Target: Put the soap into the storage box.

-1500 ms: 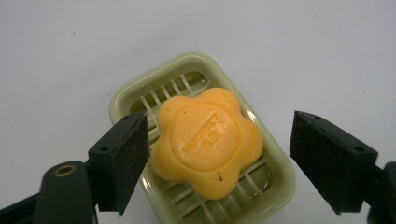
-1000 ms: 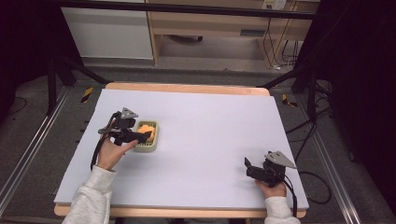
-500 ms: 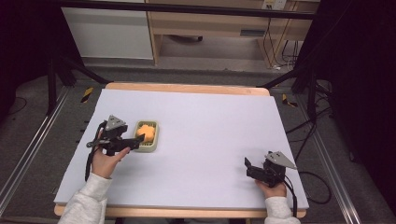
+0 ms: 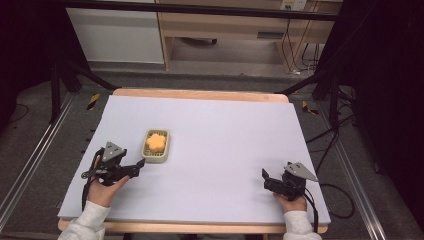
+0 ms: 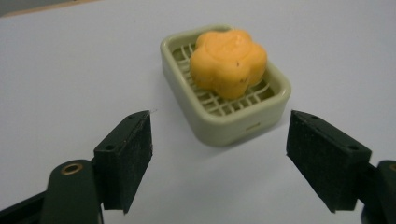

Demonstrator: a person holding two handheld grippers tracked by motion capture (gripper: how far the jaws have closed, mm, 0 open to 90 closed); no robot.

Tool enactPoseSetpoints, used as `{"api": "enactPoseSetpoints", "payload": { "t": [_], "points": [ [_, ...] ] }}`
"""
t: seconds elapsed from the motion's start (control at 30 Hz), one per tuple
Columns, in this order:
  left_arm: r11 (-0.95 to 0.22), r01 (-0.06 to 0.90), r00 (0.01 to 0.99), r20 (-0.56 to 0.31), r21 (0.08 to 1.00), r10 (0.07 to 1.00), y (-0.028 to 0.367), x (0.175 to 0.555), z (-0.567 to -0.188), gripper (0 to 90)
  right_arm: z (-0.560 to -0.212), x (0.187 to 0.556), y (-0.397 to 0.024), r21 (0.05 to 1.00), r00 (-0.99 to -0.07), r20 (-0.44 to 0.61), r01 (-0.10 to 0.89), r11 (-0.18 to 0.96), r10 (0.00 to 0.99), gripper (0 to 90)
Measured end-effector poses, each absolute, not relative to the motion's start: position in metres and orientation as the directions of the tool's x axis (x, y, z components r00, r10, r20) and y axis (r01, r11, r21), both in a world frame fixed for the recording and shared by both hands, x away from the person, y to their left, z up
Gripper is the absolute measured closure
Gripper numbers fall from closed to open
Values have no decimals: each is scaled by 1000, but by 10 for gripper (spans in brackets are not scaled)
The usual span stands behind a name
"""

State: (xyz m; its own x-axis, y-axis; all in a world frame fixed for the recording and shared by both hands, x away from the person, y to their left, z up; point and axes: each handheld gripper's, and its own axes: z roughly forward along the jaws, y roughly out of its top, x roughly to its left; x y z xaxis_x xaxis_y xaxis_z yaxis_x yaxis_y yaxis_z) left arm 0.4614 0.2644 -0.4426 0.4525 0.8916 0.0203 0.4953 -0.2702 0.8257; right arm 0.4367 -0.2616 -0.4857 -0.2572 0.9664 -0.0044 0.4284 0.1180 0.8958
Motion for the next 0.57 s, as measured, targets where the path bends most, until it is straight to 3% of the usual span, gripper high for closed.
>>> {"api": "enactPoseSetpoints", "payload": {
  "t": [0.57],
  "points": [
    [-266, 562, 388, 35, 784, 921, 293, 452, -471, 220, -486, 438, -262, 889, -254, 4, 443, 113, 967, 33]
  ]
}}
